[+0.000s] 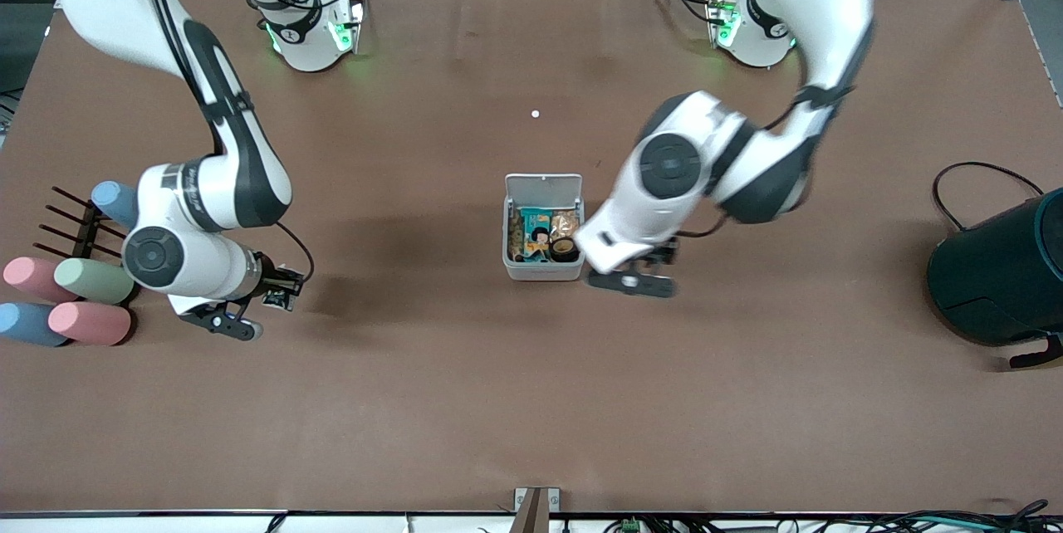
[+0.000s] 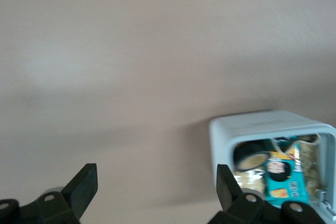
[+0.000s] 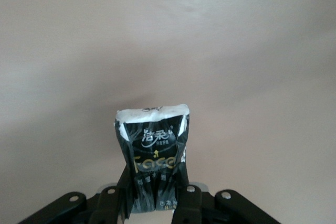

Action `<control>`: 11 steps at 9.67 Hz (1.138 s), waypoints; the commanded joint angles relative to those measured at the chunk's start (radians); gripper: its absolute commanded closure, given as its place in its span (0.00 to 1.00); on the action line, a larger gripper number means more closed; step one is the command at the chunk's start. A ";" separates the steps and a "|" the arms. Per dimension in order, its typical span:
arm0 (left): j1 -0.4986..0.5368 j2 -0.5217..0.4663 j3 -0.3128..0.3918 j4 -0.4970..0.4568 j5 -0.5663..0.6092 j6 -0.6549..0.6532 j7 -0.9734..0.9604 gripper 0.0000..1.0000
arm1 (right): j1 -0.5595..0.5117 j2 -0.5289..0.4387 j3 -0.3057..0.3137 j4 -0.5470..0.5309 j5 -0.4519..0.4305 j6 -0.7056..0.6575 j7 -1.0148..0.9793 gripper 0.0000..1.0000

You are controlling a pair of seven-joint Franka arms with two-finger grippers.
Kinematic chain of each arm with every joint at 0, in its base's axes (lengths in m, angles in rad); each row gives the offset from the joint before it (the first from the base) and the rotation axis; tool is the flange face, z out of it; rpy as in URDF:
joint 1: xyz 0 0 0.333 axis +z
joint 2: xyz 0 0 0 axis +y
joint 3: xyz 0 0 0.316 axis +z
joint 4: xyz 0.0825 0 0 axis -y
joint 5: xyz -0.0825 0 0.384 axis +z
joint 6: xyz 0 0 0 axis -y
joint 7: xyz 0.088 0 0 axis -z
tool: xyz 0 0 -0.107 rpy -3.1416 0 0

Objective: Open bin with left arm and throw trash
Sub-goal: 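Carry the black tissue pack over the bin with the right gripper and release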

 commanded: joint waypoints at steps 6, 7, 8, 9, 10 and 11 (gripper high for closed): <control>0.306 -0.361 0.031 -0.010 -0.088 -0.349 0.349 0.00 | 0.384 0.094 0.002 0.220 0.156 0.197 0.819 0.97; 0.299 -0.411 0.113 -0.045 -0.105 -0.371 0.445 0.00 | 0.416 0.117 0.002 0.220 0.156 0.276 0.850 0.96; 0.288 -0.485 0.182 -0.121 -0.149 -0.372 0.515 0.00 | 0.447 0.144 0.002 0.220 0.156 0.292 0.853 0.92; 0.256 -0.513 0.238 -0.161 -0.170 -0.371 0.526 0.00 | 0.473 0.158 0.002 0.219 0.158 0.291 0.849 0.89; 0.222 -0.513 0.267 -0.162 -0.165 -0.351 0.520 0.00 | 0.498 0.168 0.002 0.216 0.161 0.283 0.849 0.89; 0.211 -0.509 0.273 -0.159 -0.159 -0.298 0.522 0.00 | 0.519 0.171 0.002 0.211 0.159 0.281 0.849 0.89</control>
